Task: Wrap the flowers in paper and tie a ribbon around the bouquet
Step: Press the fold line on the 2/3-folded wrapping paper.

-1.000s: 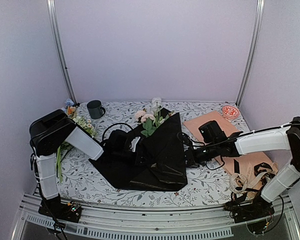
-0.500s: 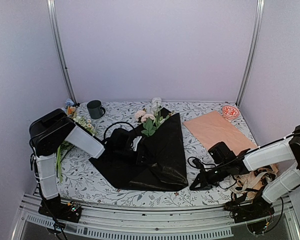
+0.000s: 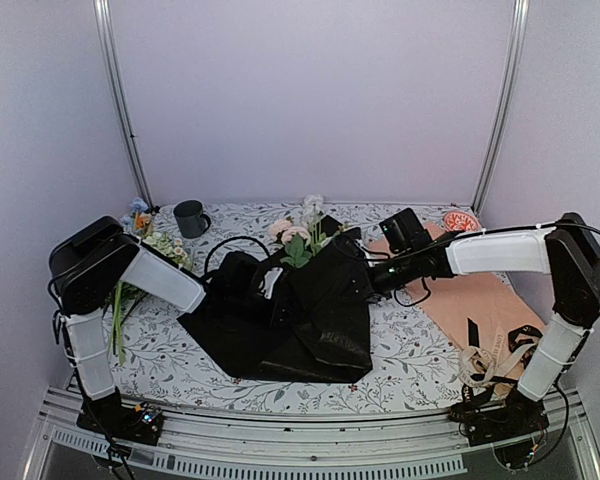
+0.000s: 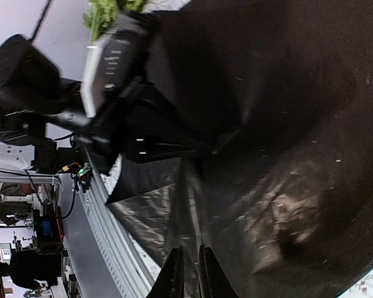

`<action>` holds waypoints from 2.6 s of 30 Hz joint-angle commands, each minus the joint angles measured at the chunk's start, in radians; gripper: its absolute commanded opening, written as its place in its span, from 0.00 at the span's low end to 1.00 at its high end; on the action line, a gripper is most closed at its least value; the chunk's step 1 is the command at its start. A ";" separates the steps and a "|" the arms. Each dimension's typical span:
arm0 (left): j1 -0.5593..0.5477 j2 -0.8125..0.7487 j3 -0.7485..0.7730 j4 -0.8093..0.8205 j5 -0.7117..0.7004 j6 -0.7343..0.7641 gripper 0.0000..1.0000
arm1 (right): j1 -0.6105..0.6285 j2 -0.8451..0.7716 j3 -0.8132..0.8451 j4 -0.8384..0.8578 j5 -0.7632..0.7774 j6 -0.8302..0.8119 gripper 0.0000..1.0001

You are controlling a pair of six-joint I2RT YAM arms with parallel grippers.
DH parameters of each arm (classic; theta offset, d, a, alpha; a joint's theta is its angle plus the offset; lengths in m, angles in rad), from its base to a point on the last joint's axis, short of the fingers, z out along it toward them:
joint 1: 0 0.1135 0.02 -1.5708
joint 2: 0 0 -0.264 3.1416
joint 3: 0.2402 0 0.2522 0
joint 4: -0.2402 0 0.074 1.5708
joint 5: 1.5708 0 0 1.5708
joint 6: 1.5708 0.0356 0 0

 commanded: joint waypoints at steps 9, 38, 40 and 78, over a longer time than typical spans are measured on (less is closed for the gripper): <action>-0.017 -0.044 -0.045 -0.038 -0.112 -0.032 0.00 | -0.193 0.099 -0.217 0.144 0.006 -0.010 0.06; -0.092 -0.008 0.058 -0.150 -0.204 -0.015 0.00 | 0.067 -0.120 -0.503 -0.038 0.139 -0.083 0.02; -0.092 -0.007 0.061 -0.153 -0.207 -0.010 0.00 | 0.067 -0.152 -0.505 -0.094 0.184 -0.070 0.02; 0.024 -0.417 -0.031 -0.592 -0.432 -0.153 0.76 | 0.134 0.208 -0.226 0.105 0.015 -0.062 0.00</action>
